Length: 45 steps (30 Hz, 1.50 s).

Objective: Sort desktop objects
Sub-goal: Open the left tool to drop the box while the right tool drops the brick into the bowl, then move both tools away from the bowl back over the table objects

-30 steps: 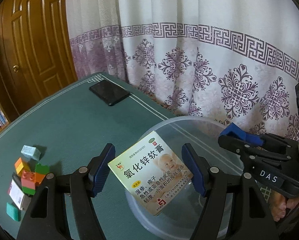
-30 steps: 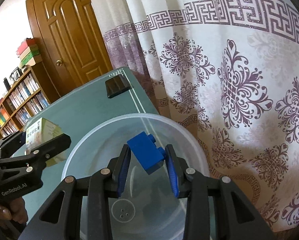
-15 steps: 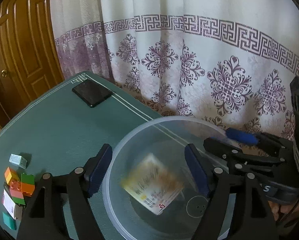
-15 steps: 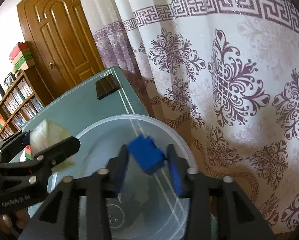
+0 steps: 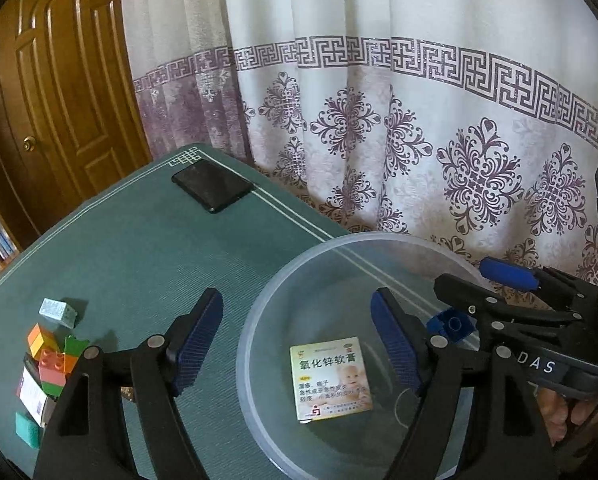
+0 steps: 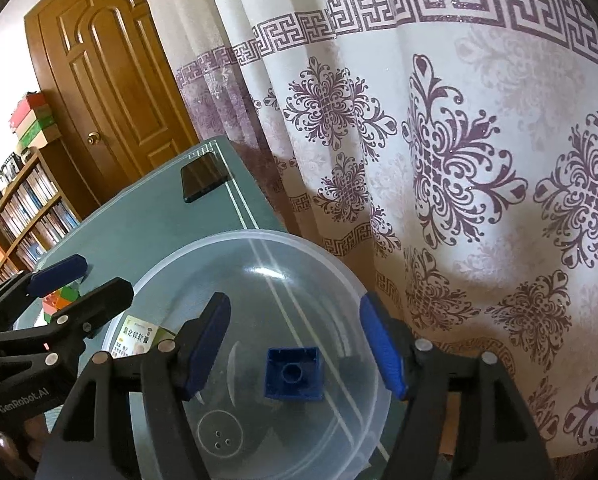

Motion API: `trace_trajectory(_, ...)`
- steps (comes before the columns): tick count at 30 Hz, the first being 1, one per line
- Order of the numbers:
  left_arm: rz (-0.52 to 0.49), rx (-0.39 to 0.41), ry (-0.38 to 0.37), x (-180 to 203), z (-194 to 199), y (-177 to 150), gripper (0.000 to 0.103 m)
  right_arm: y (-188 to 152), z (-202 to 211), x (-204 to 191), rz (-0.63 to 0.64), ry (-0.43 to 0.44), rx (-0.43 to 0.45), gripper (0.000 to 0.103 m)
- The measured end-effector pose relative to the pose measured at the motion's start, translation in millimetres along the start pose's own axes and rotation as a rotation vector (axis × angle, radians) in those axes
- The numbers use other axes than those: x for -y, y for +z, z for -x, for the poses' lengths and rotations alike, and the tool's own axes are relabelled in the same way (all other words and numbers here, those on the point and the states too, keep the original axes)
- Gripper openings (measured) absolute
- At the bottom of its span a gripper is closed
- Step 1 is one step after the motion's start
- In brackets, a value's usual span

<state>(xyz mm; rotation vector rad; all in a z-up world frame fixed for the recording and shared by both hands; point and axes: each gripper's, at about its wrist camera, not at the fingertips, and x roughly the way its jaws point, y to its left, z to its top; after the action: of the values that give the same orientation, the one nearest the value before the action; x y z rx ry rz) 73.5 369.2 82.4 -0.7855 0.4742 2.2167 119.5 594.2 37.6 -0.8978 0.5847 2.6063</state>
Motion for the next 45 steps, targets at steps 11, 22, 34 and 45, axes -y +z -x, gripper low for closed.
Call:
trace_trajectory(11,0.045,0.018,0.034,-19.2,13.4,-6.7,0.08,-3.0,6.3,-9.1,0.001,-0.007,0.004,0.073)
trace_trajectory(22,0.075,0.044,0.055,-41.4,30.1,-14.1,0.08,-5.3,11.6,-33.3,0.025,-0.005,0.008,0.074)
trace_trajectory(34,0.127,0.061,0.074,-70.9,44.6,-26.7,0.08,-7.7,17.5,-67.1,0.072,0.001,0.015,0.076)
trace_trajectory(45,0.18,0.069,0.116,-104.6,56.2,-43.4,0.08,-11.9,14.8,-101.9,0.118,0.023,0.008,0.079)
